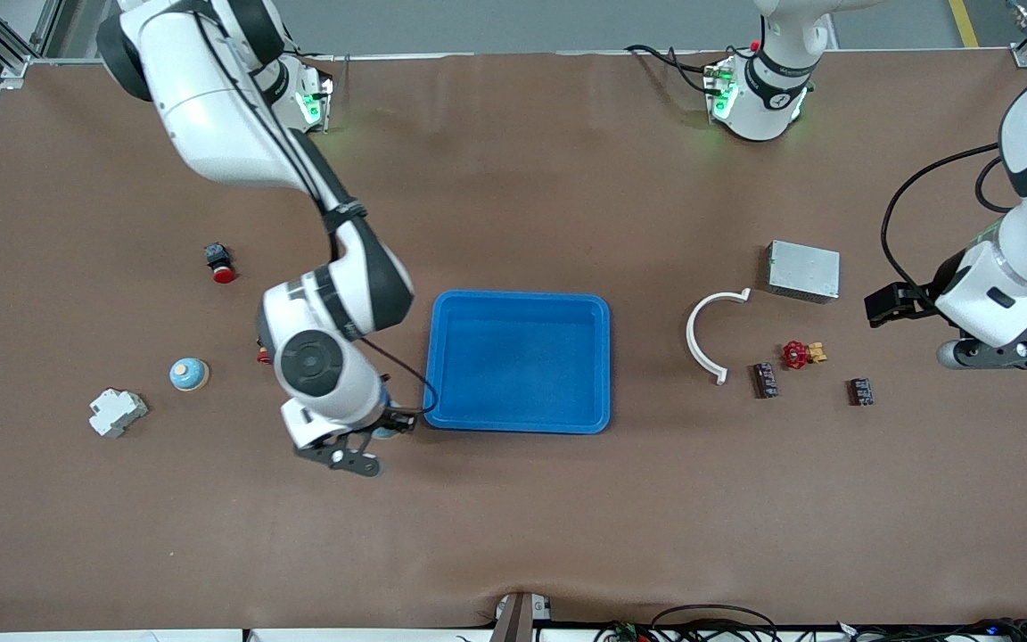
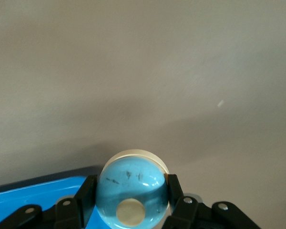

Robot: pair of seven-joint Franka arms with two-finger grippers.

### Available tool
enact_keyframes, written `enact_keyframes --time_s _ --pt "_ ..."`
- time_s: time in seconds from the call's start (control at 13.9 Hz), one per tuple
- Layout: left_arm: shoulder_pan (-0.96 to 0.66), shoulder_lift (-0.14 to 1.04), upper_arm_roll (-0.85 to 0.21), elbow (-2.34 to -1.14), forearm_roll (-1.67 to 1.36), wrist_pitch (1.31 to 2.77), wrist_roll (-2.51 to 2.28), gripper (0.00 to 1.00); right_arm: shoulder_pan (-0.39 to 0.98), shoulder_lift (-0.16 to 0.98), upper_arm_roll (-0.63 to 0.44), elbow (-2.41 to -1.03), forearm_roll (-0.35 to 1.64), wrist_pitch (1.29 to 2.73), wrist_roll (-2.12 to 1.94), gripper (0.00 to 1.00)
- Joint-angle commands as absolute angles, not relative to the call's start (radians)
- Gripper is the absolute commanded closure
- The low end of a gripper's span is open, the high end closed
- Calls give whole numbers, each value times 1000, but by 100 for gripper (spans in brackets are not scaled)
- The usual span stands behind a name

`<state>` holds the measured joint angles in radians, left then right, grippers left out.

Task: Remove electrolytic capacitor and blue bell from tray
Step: 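Carry the bell with the right gripper toward the first bell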

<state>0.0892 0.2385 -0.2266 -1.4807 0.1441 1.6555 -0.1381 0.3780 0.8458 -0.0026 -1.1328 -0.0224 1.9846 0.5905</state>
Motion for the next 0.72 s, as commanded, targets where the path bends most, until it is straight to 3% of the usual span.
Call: enact_keyframes --time_s 0.0,0.65 --pt "-36 247 -91 -1459 146 1651 -138 0 278 813 31 -1178 -20 1979 416 100" --pt "-32 207 -84 -1465 48 1635 -137 0 8 775 32 -1290 58 2017 -142 100"
